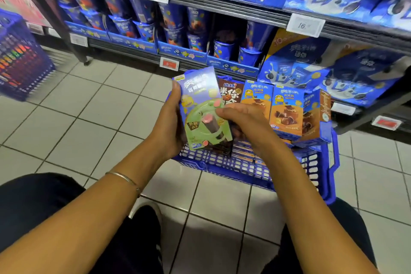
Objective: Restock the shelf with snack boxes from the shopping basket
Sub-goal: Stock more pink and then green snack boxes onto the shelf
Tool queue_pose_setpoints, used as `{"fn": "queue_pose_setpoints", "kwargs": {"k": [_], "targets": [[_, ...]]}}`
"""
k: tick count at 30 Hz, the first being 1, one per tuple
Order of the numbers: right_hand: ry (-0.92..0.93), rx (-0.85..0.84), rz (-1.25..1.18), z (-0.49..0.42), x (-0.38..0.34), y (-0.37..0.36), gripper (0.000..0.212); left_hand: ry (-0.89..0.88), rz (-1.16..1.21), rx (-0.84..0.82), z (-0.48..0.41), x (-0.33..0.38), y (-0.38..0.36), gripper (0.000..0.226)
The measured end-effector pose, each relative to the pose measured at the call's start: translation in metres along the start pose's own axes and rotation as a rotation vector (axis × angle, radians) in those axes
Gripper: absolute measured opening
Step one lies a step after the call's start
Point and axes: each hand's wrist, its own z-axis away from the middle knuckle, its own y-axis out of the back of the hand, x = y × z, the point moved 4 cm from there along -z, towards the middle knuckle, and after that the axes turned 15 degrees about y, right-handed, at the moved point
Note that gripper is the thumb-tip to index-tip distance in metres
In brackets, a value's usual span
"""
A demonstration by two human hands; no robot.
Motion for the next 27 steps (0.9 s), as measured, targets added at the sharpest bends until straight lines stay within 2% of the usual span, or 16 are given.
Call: {"fn": "queue_pose_setpoints", "kwargs": {"k": [2,5,8,13,16,19,21,27], "targets": [[-0.012,-0.017,0.061,0.0,-0.001,-0.002,0.051,-0.008,0.024,-0.041,0.0,0.004,-0.004,0.079],[0.032,0.001,0.083,-0.001,-0.008,-0.003,0.032,-0.027,0.026,-0.016,0.0,0.01,-0.011,0.075],[0.079,0.019,0.072,-0.01,-0.015,-0.004,0.039,-0.044,0.011,0.034,-0.001,0.016,-0.013,0.07],[0.127,0.029,0.046,-0.03,-0.034,0.002,0.018,-0.08,0.043,0.053,-0.009,0.049,0.0,0.073],[0.075,0.08,0.032,-0.044,-0.055,0.002,0.02,-0.07,0.065,0.174,-0.006,0.082,0.014,0.058],[0.039,0.106,0.027,-0.057,-0.111,-0.011,0.027,-0.028,0.031,0.287,0.024,0.13,0.013,0.055],[0.05,0.117,-0.025,-0.063,-0.168,-0.023,0.022,-0.022,0.006,0.338,0.059,0.173,0.004,0.055],[0.039,0.115,-0.081,-0.072,-0.396,-0.042,0.021,-0.108,-0.043,0.352,0.199,0.332,-0.047,0.039]]}}
